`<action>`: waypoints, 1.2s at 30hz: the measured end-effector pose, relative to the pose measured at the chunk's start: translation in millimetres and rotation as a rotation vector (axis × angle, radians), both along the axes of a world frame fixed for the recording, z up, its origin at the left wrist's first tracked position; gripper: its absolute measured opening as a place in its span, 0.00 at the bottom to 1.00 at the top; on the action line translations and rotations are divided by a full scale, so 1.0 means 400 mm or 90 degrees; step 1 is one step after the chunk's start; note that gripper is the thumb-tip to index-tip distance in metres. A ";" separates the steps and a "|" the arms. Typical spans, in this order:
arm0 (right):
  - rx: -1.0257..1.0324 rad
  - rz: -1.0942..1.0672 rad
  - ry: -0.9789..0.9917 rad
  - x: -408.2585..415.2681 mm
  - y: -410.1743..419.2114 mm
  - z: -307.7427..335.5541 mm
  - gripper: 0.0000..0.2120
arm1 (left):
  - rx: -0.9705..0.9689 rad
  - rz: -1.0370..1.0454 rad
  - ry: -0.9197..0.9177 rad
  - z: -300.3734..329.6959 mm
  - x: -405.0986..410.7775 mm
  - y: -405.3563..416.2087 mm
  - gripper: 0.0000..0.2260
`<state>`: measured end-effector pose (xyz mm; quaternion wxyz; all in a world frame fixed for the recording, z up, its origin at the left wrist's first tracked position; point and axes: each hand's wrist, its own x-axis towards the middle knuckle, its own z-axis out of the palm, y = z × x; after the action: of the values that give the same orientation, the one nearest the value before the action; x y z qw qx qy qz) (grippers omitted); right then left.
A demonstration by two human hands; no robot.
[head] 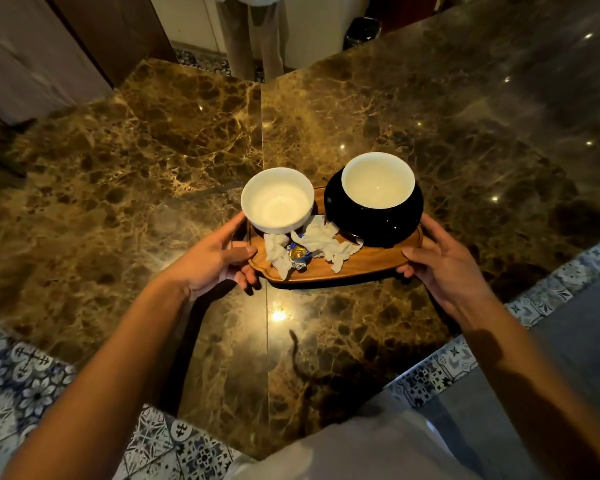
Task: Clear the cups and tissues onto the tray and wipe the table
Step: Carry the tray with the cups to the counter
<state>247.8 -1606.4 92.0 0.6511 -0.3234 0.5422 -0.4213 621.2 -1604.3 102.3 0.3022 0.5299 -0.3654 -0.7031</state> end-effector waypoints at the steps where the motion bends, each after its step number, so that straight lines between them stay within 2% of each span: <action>1: 0.005 -0.002 0.000 -0.001 0.000 -0.002 0.35 | 0.002 -0.010 -0.020 0.001 0.002 -0.004 0.36; 7: 0.019 0.010 0.033 0.006 -0.003 0.000 0.35 | -0.004 -0.068 -0.113 0.015 0.019 -0.029 0.37; 12: 0.036 0.016 0.057 0.016 -0.007 0.006 0.35 | -0.008 -0.113 -0.144 0.033 0.037 -0.043 0.41; 19: 0.080 0.024 0.085 0.013 -0.030 0.034 0.37 | -0.014 -0.142 -0.152 0.028 0.051 -0.056 0.40; 28: 0.090 0.023 0.200 0.027 -0.034 0.038 0.36 | -0.050 -0.181 -0.257 0.035 0.064 -0.073 0.37; 36: 0.081 0.022 0.233 0.034 -0.024 0.044 0.36 | -0.052 -0.173 -0.249 0.035 0.063 -0.064 0.36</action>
<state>261.5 -1615.9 109.7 0.5681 -0.3619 0.6713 -0.3093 646.2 -1630.1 116.4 0.1492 0.5896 -0.5130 -0.6058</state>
